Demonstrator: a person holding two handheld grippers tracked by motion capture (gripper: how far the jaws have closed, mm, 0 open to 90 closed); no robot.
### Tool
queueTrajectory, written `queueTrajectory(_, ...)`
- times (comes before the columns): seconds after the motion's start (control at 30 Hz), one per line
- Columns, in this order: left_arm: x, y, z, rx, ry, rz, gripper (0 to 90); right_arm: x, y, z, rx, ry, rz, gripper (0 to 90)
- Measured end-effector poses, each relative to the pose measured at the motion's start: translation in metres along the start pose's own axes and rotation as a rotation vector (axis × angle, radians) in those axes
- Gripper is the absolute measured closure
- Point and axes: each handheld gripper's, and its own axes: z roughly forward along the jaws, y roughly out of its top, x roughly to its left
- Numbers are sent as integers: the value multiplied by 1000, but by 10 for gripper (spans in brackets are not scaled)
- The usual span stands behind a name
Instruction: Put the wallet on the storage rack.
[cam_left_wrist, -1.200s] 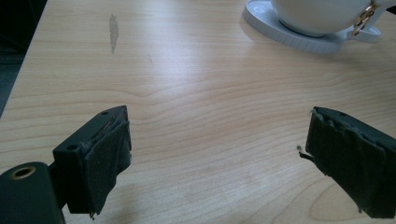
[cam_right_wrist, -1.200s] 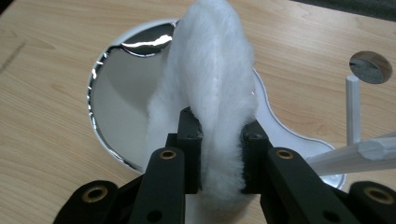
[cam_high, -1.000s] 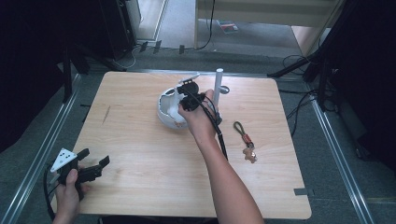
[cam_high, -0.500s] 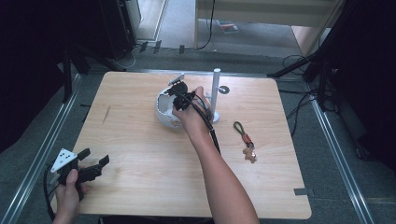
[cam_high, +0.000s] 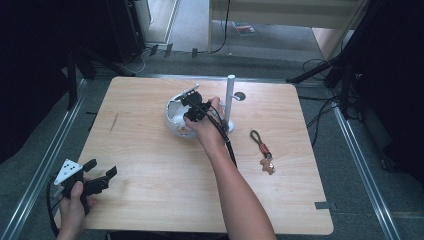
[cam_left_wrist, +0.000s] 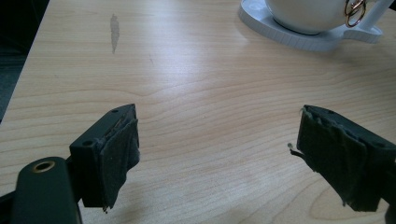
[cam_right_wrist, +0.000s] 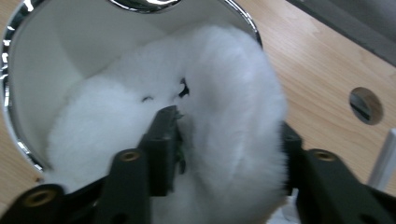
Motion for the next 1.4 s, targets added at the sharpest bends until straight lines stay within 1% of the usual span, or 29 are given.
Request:
queueTrajectory(0.03,0,0,0,1,0,1,137,0,0,0,0,0,0,478)
queueTrajectory(0.07,0,0,0,1,0,1,137,-1,-1,-2,-5,6,13,467)
queueTrajectory(0.1,0,0,0,1,-1,1,137,-4,-3,-7,-25,37,41,456)
queueTrajectory(0.13,0,0,0,4,-1,5,137,-4,-3,-7,-25,37,41,456)
queueTrajectory(0.17,0,0,0,5,-1,5,138,-5,-3,-10,-29,51,51,456)
queueTrajectory(0.27,0,0,0,6,-2,5,137,-5,-4,-20,-43,77,43,441)
queueTrajectory(0.37,0,0,0,11,-2,6,138,-6,-5,-26,-39,133,60,418)
queueTrajectory(0.47,0,0,0,14,-2,6,138,-6,-9,-30,-34,155,57,414)
queueTrajectory(0.6,0,1,1,16,-3,7,138,-7,-13,-34,-35,181,73,409)
queueTrajectory(0.7,1,1,1,20,-6,4,137,-10,-16,-36,-32,205,71,407)
queueTrajectory(0.73,1,1,2,20,-7,2,137,-11,-17,-38,-31,223,77,405)
queueTrajectory(0.77,1,1,2,20,-6,2,137,-11,-17,-38,-31,223,77,405)
queueTrajectory(0.87,1,1,2,20,-6,3,138,-15,-18,-40,-42,255,95,406)
queueTrajectory(1.0,1,1,1,16,-8,1,138,-17,-17,-41,-42,281,112,401)
queueTrajectory(1.03,1,1,1,16,-8,1,138,-18,-17,-42,-42,295,124,394)
queueTrajectory(1.23,1,1,1,17,-6,3,138,-20,-17,-43,-42,322,134,392)
queueTrajectory(1.3,1,1,1,17,-6,3,139,-22,-17,-44,-40,335,148,391)
queueTrajectory(1.4,1,1,1,17,-6,3,138,-24,-18,-45,-45,348,152,391)
